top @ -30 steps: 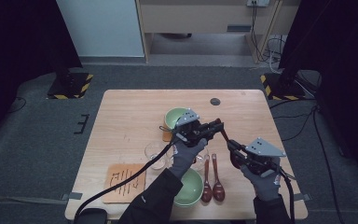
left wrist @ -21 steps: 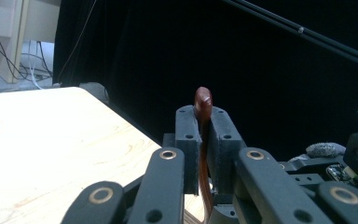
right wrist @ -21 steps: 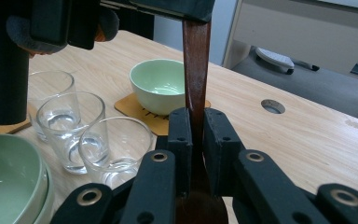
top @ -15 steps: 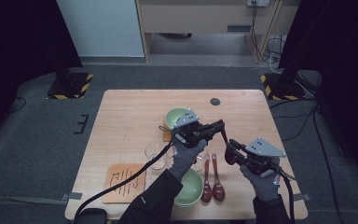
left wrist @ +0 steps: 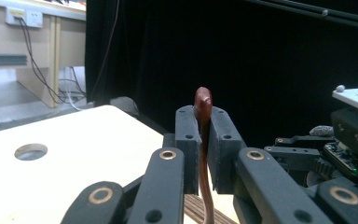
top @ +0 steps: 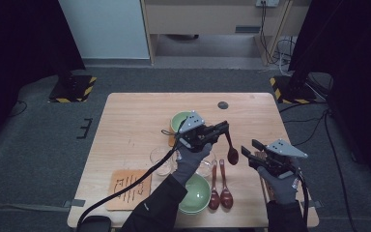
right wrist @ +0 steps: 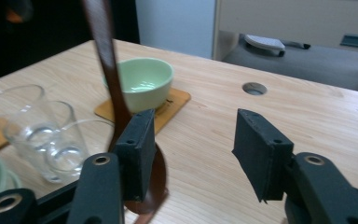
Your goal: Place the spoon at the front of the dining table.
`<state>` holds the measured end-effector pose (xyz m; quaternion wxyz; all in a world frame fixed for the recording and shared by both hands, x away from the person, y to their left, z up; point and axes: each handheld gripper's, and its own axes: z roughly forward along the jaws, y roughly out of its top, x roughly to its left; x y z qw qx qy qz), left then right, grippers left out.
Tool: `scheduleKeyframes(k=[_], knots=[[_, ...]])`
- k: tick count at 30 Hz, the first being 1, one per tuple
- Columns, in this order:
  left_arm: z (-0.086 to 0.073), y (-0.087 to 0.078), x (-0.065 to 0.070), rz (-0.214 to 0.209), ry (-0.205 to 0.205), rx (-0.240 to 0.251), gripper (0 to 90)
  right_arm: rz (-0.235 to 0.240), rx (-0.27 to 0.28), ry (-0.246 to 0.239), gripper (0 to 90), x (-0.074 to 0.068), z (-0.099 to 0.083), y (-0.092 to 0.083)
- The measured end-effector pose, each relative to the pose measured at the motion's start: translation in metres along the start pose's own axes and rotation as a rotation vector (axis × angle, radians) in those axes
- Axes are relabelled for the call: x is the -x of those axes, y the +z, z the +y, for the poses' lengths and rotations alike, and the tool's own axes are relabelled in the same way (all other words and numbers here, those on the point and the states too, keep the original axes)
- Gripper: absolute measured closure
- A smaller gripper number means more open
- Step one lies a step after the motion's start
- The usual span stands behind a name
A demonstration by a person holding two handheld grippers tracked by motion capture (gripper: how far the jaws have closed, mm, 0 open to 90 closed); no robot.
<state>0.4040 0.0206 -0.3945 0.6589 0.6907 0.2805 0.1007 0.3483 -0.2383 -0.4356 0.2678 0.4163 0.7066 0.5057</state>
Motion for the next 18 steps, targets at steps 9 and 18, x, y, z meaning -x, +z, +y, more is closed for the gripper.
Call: scheduleKeyframes(k=[9,18], knots=[[0.008,-0.006,-0.001,0.012,0.024,0.020,83.8,-0.084,-0.024,0.044,38.1,0.026,-0.012,0.002],[0.015,-0.010,-0.006,0.018,0.027,0.045,83.8,-0.174,-0.110,0.086,33.9,0.060,-0.038,0.011]])
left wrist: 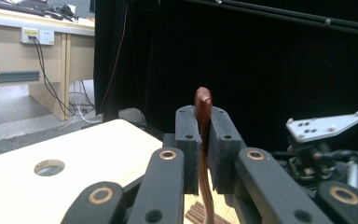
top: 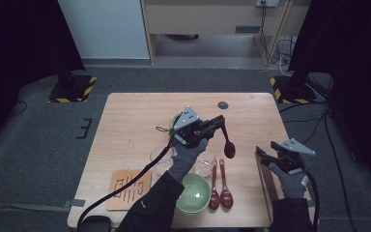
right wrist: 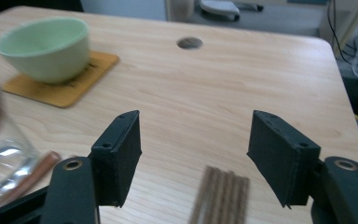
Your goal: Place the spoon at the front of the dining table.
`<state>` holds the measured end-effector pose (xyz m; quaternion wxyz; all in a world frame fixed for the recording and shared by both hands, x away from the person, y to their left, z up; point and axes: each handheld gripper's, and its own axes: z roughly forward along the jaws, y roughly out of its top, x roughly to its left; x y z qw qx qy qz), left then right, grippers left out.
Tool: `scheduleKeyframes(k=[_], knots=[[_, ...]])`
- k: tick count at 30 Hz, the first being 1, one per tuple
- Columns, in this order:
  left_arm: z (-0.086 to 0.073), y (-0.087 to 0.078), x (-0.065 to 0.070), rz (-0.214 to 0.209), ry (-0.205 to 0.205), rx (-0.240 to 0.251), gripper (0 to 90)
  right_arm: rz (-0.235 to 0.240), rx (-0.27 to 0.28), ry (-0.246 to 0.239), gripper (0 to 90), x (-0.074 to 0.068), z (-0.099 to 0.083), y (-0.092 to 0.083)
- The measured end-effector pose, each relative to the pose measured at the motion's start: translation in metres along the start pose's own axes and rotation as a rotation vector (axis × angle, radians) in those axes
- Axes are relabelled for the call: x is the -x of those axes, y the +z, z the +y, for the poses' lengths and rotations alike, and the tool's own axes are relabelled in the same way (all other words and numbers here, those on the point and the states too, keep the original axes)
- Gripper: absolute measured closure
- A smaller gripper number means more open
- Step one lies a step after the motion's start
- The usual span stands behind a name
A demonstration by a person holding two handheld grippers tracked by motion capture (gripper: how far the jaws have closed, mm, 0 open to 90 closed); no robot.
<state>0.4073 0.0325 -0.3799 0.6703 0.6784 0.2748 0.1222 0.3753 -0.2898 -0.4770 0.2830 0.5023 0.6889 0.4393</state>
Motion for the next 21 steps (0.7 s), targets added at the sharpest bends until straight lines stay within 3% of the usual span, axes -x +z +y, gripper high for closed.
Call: scheduleKeyframes(k=[9,21], knots=[[0.008,-0.005,-0.004,0.005,0.001,0.028,83.7,-0.104,-0.113,0.009,31.5,0.032,-0.025,0.014],[0.017,-0.010,-0.011,0.021,0.001,0.055,83.8,-0.159,-0.180,0.028,29.7,0.054,-0.046,0.023]])
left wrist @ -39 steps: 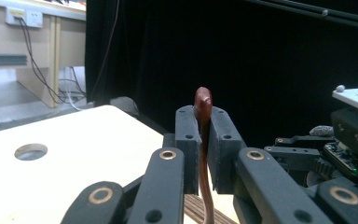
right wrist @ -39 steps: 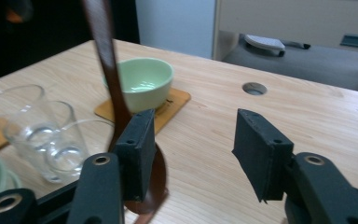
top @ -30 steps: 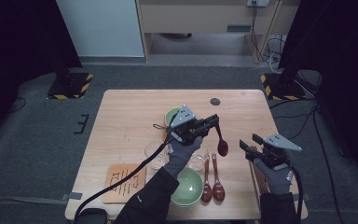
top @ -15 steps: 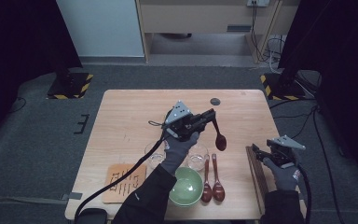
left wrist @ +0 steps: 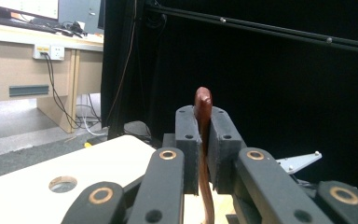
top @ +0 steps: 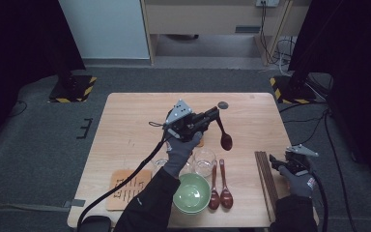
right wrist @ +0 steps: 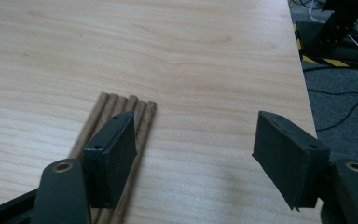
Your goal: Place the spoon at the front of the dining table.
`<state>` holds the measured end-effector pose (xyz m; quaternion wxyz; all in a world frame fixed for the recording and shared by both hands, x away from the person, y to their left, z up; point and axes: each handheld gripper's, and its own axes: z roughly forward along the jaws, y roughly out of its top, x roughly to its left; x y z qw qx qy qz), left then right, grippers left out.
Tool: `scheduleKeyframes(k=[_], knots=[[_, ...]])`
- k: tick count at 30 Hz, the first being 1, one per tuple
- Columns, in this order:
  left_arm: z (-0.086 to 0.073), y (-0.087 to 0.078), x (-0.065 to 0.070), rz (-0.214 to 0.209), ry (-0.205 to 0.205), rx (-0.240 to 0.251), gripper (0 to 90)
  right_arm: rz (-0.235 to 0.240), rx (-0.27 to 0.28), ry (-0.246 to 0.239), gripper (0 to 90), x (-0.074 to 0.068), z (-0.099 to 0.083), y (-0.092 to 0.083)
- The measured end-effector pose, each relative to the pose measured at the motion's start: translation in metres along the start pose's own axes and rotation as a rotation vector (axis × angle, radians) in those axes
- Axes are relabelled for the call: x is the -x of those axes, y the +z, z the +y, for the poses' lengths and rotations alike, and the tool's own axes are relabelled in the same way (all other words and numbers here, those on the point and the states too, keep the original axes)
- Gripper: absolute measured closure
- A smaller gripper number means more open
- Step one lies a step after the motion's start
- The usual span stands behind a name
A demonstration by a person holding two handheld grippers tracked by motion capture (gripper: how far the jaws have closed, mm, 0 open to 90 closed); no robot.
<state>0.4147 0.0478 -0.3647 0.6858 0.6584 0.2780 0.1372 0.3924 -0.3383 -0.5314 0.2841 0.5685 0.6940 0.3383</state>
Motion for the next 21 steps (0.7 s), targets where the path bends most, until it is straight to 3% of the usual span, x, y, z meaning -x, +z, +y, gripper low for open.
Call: scheduleKeyframes(k=[10,21], knots=[[0.007,-0.003,-0.009,0.014,-0.009,0.024,83.8,-0.026,-0.036,-0.011,29.7,0.008,-0.008,0.006],[0.017,-0.009,-0.022,0.044,-0.004,0.054,83.8,-0.016,-0.040,-0.006,28.9,0.011,-0.011,0.008]])
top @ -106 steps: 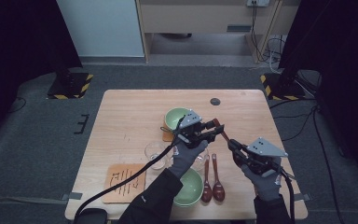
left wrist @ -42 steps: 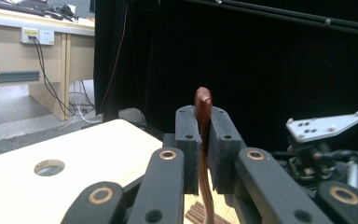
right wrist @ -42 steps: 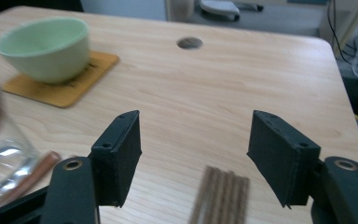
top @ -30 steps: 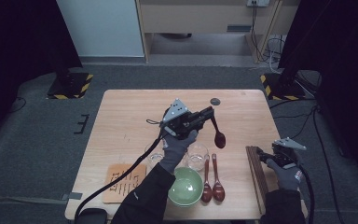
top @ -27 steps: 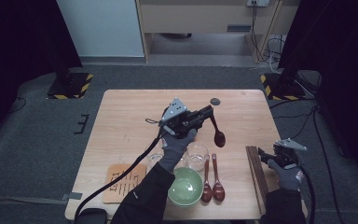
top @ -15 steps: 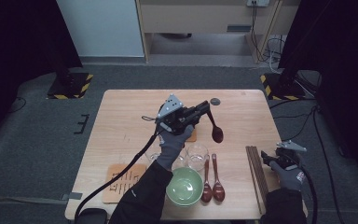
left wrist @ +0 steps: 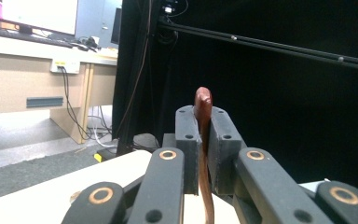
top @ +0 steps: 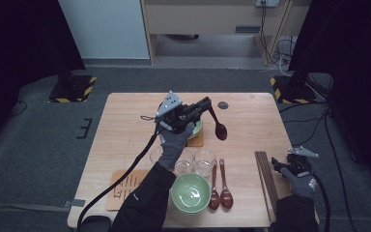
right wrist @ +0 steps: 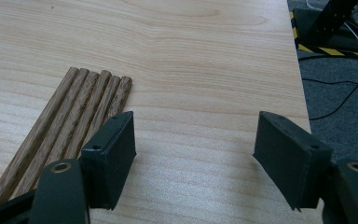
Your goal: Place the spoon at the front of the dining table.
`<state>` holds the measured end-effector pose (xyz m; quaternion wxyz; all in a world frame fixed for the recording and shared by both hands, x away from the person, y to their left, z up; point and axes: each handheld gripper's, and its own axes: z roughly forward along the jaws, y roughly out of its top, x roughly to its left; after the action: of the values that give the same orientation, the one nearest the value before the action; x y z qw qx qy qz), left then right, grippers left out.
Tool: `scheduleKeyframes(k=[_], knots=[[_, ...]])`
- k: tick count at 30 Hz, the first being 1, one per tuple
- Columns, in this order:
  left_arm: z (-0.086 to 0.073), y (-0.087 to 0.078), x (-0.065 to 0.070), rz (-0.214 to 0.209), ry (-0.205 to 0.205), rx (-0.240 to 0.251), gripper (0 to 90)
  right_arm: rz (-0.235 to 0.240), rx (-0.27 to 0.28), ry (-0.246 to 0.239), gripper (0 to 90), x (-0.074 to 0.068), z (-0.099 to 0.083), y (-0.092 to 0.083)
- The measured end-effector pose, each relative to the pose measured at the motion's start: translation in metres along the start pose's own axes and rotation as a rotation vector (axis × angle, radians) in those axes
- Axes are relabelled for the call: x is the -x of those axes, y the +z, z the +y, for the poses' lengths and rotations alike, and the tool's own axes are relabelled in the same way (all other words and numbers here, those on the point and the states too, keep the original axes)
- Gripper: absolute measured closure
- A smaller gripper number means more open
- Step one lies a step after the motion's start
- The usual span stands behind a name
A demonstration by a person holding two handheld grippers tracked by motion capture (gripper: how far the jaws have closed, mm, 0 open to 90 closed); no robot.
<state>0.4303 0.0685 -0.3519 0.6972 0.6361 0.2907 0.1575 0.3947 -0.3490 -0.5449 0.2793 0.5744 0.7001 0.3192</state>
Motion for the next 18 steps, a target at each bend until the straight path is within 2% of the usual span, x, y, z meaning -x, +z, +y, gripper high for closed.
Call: scheduleKeyframes(k=[18], knots=[[0.009,-0.004,-0.027,0.079,0.013,0.010,83.7,0.006,-0.005,0.011,26.7,0.002,-0.003,0.004]])
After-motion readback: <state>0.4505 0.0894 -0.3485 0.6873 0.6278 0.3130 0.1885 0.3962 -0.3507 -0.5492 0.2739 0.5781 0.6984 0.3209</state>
